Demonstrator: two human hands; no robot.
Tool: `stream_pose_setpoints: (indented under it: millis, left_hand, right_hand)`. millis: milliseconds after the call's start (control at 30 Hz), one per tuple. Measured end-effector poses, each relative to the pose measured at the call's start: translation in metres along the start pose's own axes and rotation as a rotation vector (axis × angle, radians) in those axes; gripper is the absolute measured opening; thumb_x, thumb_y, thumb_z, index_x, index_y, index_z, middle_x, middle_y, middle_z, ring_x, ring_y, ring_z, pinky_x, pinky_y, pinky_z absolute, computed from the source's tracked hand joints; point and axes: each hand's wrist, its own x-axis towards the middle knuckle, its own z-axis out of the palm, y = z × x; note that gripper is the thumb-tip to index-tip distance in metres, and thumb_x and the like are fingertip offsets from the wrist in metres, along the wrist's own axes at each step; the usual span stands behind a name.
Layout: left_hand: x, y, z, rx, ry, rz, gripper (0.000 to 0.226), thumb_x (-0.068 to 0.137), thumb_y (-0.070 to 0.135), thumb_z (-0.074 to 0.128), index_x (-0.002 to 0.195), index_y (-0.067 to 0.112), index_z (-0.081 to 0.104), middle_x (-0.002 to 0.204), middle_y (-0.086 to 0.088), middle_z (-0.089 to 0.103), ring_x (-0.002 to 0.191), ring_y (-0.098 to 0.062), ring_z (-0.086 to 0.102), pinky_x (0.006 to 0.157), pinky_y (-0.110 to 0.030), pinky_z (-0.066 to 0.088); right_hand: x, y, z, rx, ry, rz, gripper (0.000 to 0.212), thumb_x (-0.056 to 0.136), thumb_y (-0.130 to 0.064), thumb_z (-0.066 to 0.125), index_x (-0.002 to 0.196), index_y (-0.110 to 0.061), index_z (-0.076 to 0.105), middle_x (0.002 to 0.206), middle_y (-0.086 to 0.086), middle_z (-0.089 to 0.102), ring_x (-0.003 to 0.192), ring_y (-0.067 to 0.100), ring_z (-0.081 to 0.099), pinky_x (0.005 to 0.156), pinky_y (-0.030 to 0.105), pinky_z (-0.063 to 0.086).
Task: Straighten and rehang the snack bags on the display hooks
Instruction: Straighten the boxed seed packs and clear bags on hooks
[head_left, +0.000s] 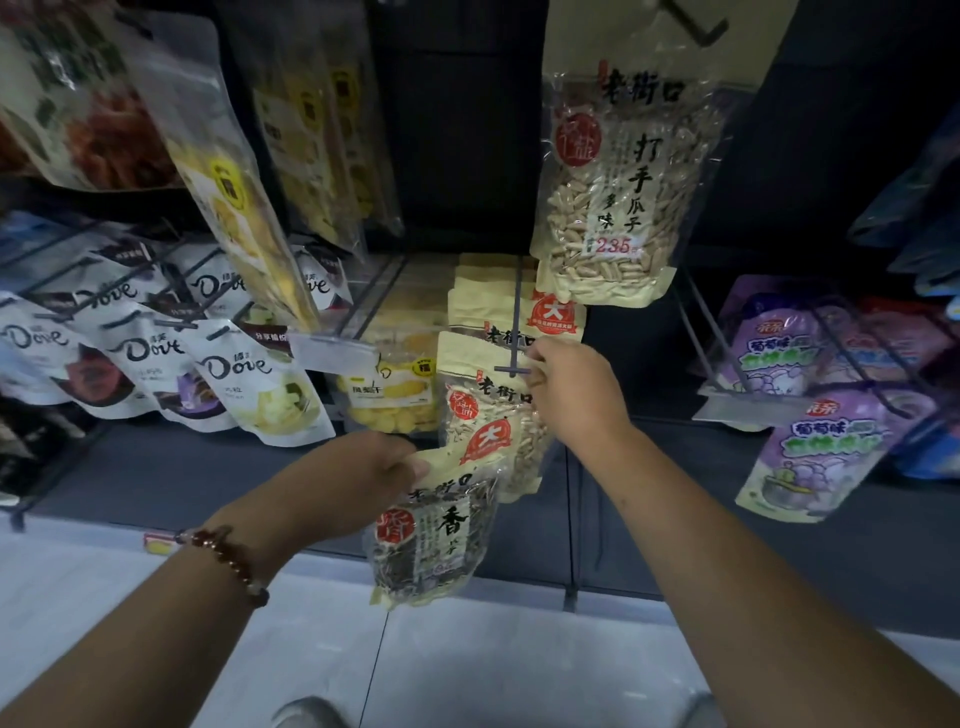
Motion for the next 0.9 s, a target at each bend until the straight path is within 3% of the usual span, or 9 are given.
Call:
stream_pose_setpoints:
  millis: [200, 333, 500, 600, 733, 900]
  left_hand:
    - [0.003, 0.002, -0.006, -0.023, 0.074, 0.019, 0.038, 0.100, 0.035, 0.048, 0.067, 0.017, 0.049, 0.066, -0.001, 0.053, 0.063, -0.016, 0.051, 0.061, -0.032, 0.039]
    - [-0.001, 0.004, -0.008, -0.034, 0.129, 0.036, 0.035, 0.098, 0.032, 0.052, 0.068, 0.016, 0.055, 0.064, -0.001, 0.055, 0.062, -0.017, 0.053, 0.058, -0.032, 0.040]
    - [-0.008, 0.005, -0.010, -0.037, 0.180, 0.025, 0.034, 0.097, 0.031, 0.055, 0.066, 0.017, 0.056, 0.063, -0.002, 0.058, 0.062, -0.018, 0.055, 0.059, -0.033, 0.042]
    - [-0.013, 0.006, -0.011, -0.055, 0.189, 0.026, 0.025, 0.097, 0.029, 0.055, 0.077, 0.018, 0.066, 0.071, -0.002, 0.066, 0.070, -0.019, 0.061, 0.067, -0.039, 0.049]
    - [-0.018, 0.011, -0.009, -0.067, 0.208, 0.033, 0.016, 0.095, 0.021, 0.058, 0.085, 0.022, 0.071, 0.075, 0.006, 0.068, 0.071, -0.012, 0.062, 0.068, -0.036, 0.052]
    - [-0.014, 0.010, -0.003, -0.010, 0.230, 0.010, 0.018, 0.094, 0.019, 0.057, 0.078, 0.019, 0.066, 0.072, 0.002, 0.065, 0.069, -0.015, 0.060, 0.062, -0.030, 0.045]
  right_hand:
    - [-0.006, -0.003, -0.006, 0.043, -0.035, 0.038, 0.012, 0.096, -0.016, 0.054, 0.095, -0.017, 0.065, 0.083, -0.004, 0.061, 0.078, 0.019, 0.059, 0.066, 0.032, 0.047]
    - [-0.016, -0.005, -0.015, 0.036, -0.052, -0.003, 0.012, 0.097, -0.017, 0.053, 0.087, -0.020, 0.061, 0.083, -0.009, 0.055, 0.078, 0.015, 0.053, 0.064, 0.028, 0.035]
    - [-0.033, -0.006, -0.029, 0.055, -0.090, -0.007, 0.012, 0.097, -0.025, 0.054, 0.095, -0.018, 0.064, 0.093, -0.002, 0.063, 0.086, 0.019, 0.058, 0.071, 0.034, 0.047]
    - [-0.044, -0.002, -0.039, 0.069, -0.115, 0.026, 0.010, 0.095, -0.027, 0.056, 0.093, -0.021, 0.064, 0.095, -0.003, 0.066, 0.087, 0.018, 0.060, 0.075, 0.037, 0.051]
    - [-0.059, 0.000, -0.059, 0.040, -0.133, 0.018, 0.011, 0.096, -0.029, 0.057, 0.091, -0.023, 0.065, 0.090, -0.007, 0.066, 0.082, 0.014, 0.061, 0.072, 0.036, 0.052]
    - [-0.078, -0.001, -0.091, -0.021, -0.111, -0.013, 0.013, 0.095, -0.028, 0.055, 0.090, -0.024, 0.066, 0.088, -0.011, 0.062, 0.078, 0.009, 0.056, 0.067, 0.030, 0.044]
